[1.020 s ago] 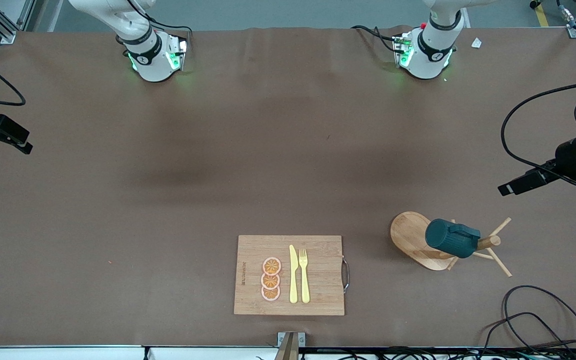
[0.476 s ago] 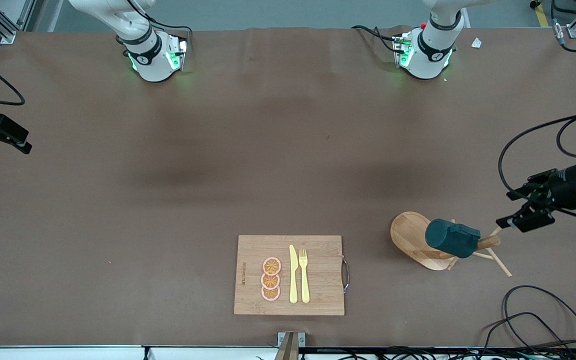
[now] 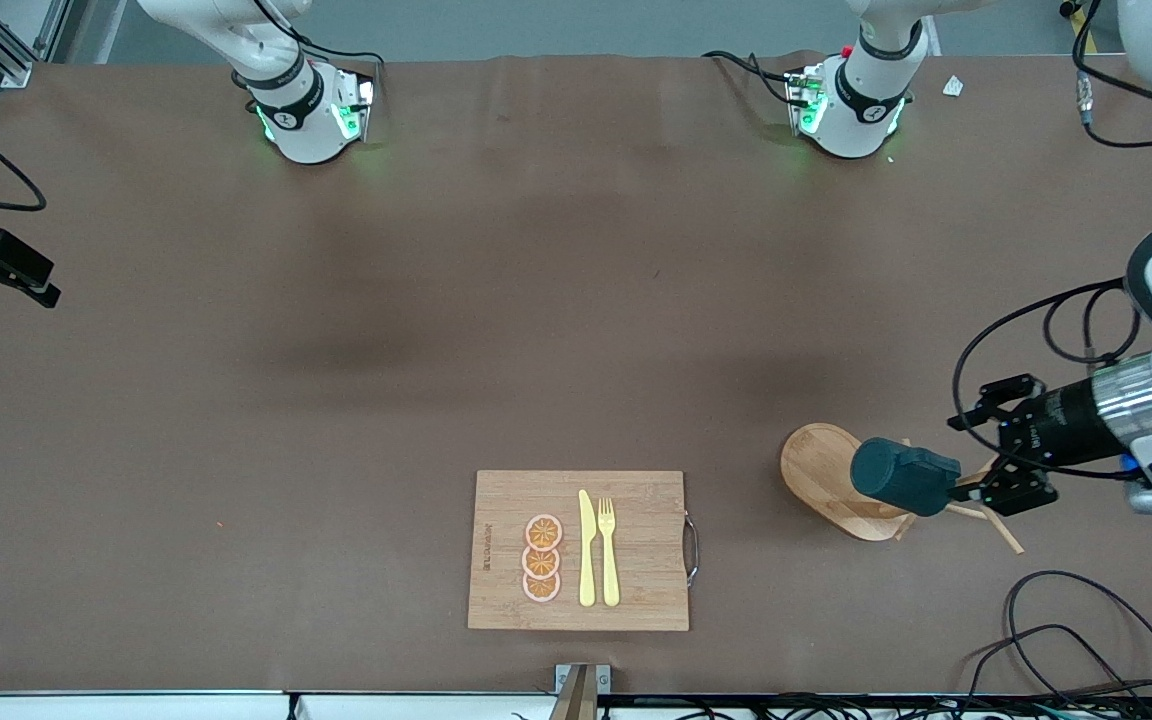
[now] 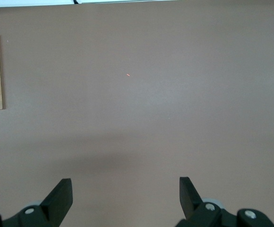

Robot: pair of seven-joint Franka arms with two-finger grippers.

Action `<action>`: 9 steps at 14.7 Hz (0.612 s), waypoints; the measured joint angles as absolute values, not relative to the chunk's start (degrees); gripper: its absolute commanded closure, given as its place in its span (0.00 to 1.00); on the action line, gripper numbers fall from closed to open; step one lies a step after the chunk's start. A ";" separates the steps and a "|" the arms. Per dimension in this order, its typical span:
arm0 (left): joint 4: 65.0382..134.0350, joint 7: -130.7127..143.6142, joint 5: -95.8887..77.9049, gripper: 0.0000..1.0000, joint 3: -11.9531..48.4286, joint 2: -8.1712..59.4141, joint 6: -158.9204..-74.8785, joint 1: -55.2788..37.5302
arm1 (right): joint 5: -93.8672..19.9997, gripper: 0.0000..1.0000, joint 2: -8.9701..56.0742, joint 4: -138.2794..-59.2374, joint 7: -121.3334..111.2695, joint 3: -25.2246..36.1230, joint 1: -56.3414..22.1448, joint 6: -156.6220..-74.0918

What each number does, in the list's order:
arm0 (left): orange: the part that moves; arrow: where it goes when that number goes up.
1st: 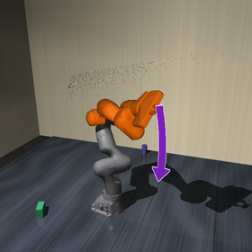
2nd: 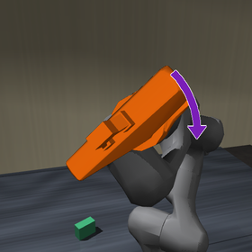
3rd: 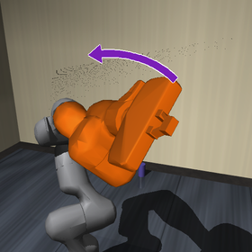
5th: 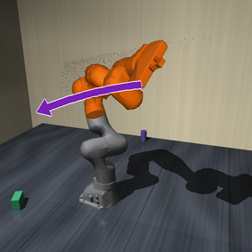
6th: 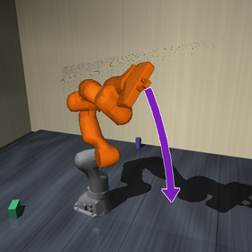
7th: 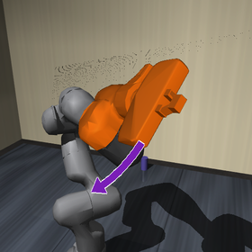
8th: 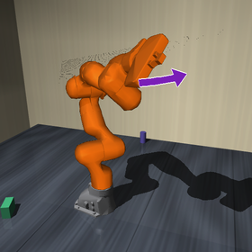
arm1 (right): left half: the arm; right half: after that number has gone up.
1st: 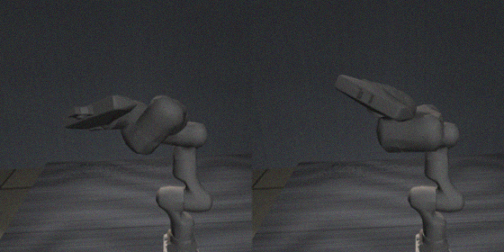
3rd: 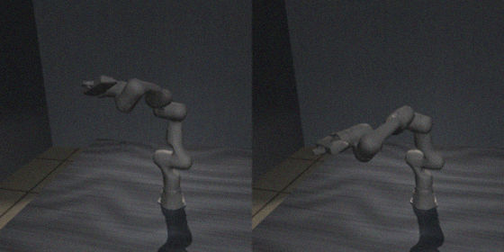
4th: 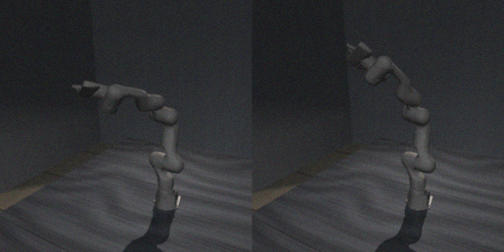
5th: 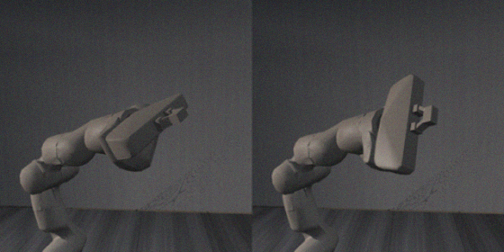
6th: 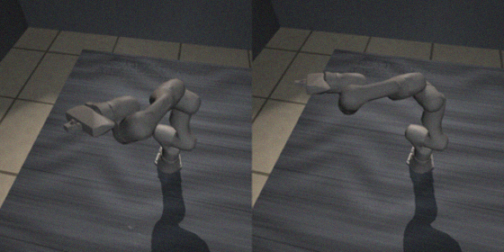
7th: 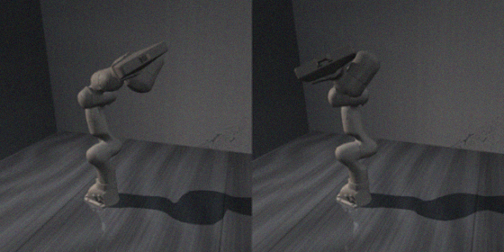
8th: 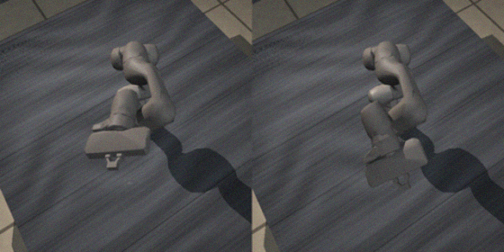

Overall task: Transfer cup from left to right arm and place
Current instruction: 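Close the left gripper around the teal mug on the stand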

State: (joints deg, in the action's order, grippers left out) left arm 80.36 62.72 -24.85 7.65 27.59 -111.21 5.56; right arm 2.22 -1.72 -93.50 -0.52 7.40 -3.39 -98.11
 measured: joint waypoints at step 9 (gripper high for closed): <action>80.63 66.49 -24.85 0.00 7.56 31.59 -112.35 5.01 | 2.22 0.00 -1.72 -93.54 -0.72 7.40 -3.17 -97.53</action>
